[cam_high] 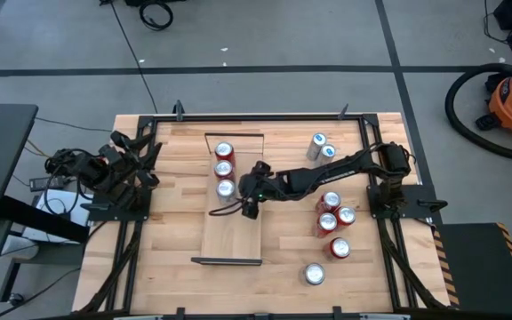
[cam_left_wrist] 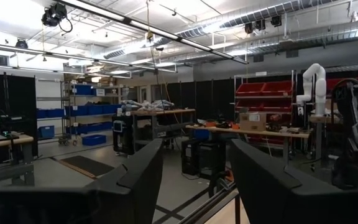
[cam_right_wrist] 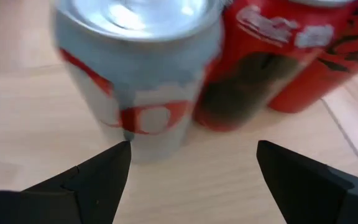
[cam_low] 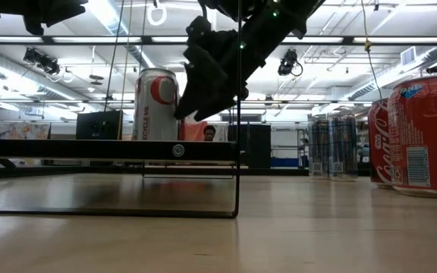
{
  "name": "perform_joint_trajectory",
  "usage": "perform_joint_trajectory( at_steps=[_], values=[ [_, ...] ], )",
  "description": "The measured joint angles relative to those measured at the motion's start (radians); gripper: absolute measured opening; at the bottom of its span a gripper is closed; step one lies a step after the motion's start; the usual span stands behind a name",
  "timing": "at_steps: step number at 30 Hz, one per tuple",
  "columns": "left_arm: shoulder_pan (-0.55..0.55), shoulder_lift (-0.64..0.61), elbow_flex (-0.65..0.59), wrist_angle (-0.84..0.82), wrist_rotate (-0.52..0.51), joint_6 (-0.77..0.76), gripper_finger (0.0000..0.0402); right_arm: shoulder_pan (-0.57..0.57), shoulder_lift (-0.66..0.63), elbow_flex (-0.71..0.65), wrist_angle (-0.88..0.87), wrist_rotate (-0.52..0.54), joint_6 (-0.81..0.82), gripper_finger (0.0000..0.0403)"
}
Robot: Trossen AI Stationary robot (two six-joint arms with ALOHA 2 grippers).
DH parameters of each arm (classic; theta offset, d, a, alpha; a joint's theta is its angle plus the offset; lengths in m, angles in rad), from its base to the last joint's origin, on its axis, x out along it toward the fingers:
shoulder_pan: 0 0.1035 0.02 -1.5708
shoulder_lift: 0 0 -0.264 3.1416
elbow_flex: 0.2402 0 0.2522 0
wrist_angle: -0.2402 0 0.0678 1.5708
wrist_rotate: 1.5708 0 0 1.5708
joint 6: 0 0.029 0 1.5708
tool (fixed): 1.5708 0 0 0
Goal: Place canned beverage on shelf
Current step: Put the top silver soda can on the shelf, then put the silver soda can on the shelf aligned with the silver soda can
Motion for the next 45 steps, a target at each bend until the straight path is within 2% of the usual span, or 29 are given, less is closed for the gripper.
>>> perform_joint_trajectory(
  at_steps=[5, 11, 19, 27, 31, 37, 45],
  values=[
    [0.0, 0.0, 0.0, 0.0, 0.0, 0.0, 0.0194, -0.001, 0.0, 0.0, -0.002, 0.037, -0.001, 0.0359],
    [0.0, 0.0, 0.0, 0.0, 0.0, 0.0, 0.0194, -0.001, -0.001, 0.0, -0.032, -0.049, -0.007, 0.0359],
    [0.0, 0.0, 0.0, 0.0, 0.0, 0.0, 0.0194, -0.032, -0.112, 0.001, -0.342, -0.081, 0.034, 0.0359],
    [0.0, 0.0, 0.0, 0.0, 0.0, 0.001, 0.0194, -0.084, -0.251, 0.001, -0.657, -0.002, 0.085, 0.0359],
    [0.0, 0.0, 0.0, 0.0, 0.0, 0.001, 0.0194, -0.108, -0.326, 0.001, -0.749, 0.006, 0.115, 0.0359],
    [0.0, 0.0, 0.0, 0.0, 0.0, 0.004, 0.0194, -0.102, -0.388, 0.001, -0.83, -0.16, 0.117, 0.0359],
    [0.0, 0.0, 0.0, 0.066, 0.041, 0.023, 0.0194, 0.017, -0.363, 0.001, -0.88, -0.355, 0.159, 0.0359]
  ],
)
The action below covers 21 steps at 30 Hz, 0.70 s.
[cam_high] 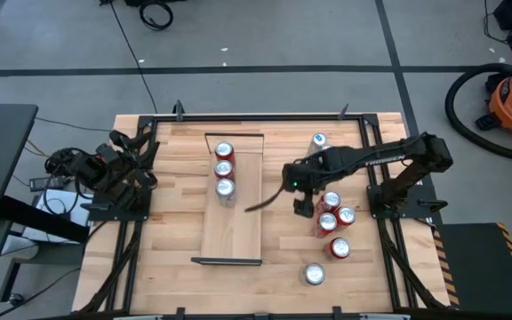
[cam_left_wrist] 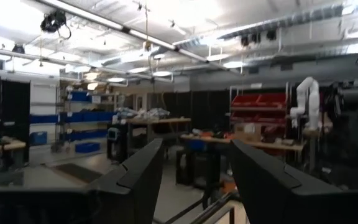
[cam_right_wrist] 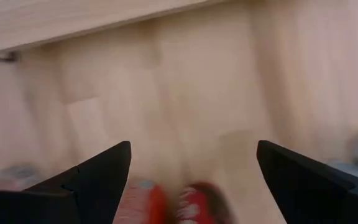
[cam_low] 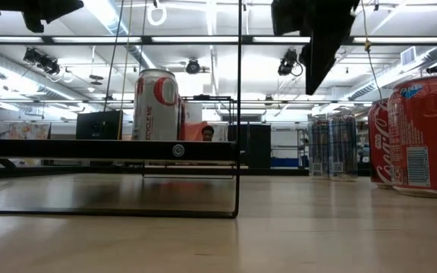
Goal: Place canned beverage on shelf
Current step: Put the silver soda can on the shelf aligned with the silver soda can
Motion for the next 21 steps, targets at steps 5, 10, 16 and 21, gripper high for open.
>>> perform_joint_trajectory(
  at_steps=[5, 10, 16, 21],
  values=[
    [0.0, 0.0, 0.0, 0.06, 0.056, 0.067, 0.0194, 0.102, 0.007, 0.0, 0.077, -0.066, 0.012, 0.0359],
    [0.0, 0.0, 0.0, 0.105, 0.112, 0.136, 0.0194, 0.153, 0.007, 0.0, 0.179, -0.043, -0.014, 0.0351],
    [0.0, 0.0, 0.0, 0.122, 0.201, 0.112, 0.0194, 0.209, 0.007, 0.0, 0.249, -0.044, 0.17, 0.0347],
    [0.0, 0.0, -0.001, 0.071, 0.233, -0.058, 0.0194, 0.303, 0.029, 0.0, 0.245, 0.069, 0.371, 0.0347]
  ],
)
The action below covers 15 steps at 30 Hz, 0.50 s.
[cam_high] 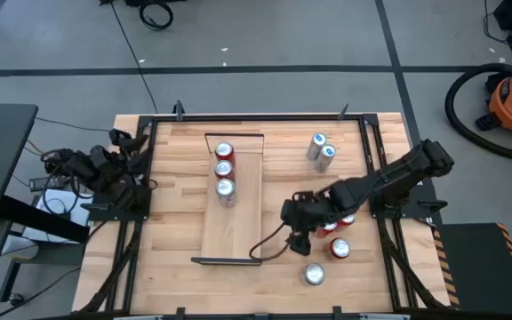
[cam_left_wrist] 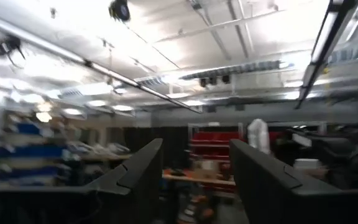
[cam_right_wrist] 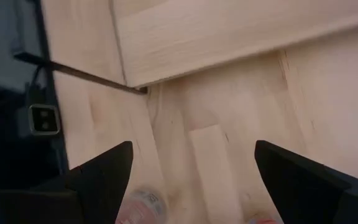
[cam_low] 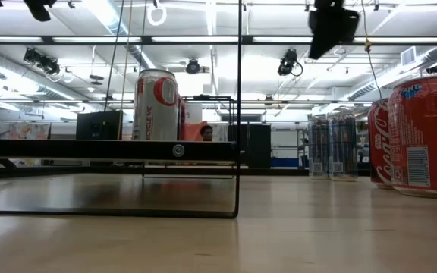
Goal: Place canned beverage on shelf
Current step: Put the silver soda can on the shelf aligned with the silver soda can
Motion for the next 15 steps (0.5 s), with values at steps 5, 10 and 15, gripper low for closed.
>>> perform_joint_trajectory(
  at_steps=[5, 10, 15],
  values=[
    [0.0, 0.0, 0.0, -0.112, 0.02, -0.252, 0.0194, 0.081, 0.063, 0.025, -0.04, 0.008, 0.2, 0.0347],
    [0.0, 0.019, 0.0, -0.212, 0.159, -0.44, 0.0194, 0.14, 0.157, 0.117, -0.14, 0.008, 0.341, 0.0347],
    [0.0, 0.122, 0.0, -0.215, 0.22, -0.529, 0.0194, 0.182, 0.272, 0.265, -0.289, 0.037, 0.445, 0.0347]
  ],
)
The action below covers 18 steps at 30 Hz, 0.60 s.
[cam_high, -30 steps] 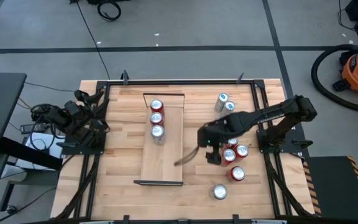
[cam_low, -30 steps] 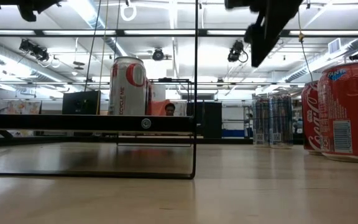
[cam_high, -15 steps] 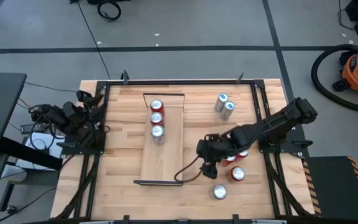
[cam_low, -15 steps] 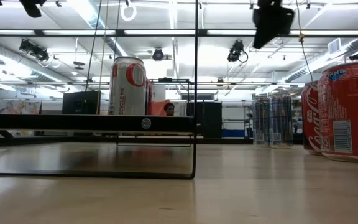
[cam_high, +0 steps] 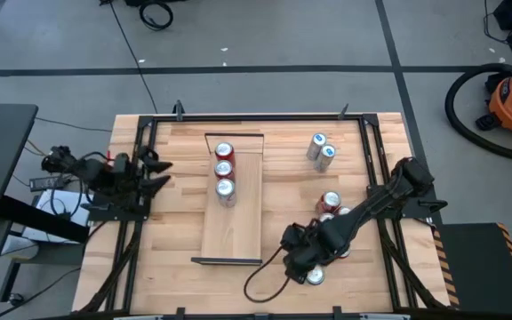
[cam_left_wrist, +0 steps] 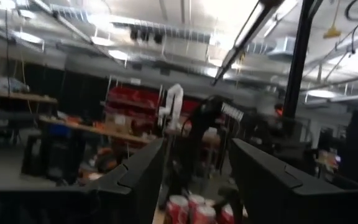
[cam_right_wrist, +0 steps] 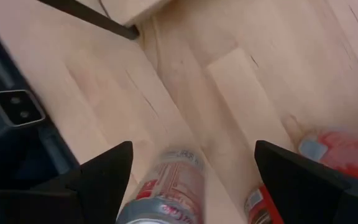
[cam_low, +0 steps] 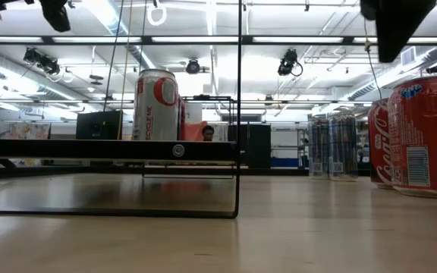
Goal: Place canned beverage on shelf
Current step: Put the silver soda can on the shelf aligned with the silver soda can
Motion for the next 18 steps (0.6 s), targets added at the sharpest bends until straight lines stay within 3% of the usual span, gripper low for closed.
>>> perform_joint_trajectory(
  at_steps=[8, 18],
  values=[
    [0.0, 0.18, 0.0, 0.155, -0.001, -0.027, 0.0194, 0.033, 0.151, 0.225, -0.235, -0.027, 0.235, 0.0347],
    [0.0, 0.245, 0.0, 0.223, -0.004, -0.064, 0.0194, 0.076, 0.164, 0.245, -0.255, -0.089, 0.342, 0.035]
  ],
)
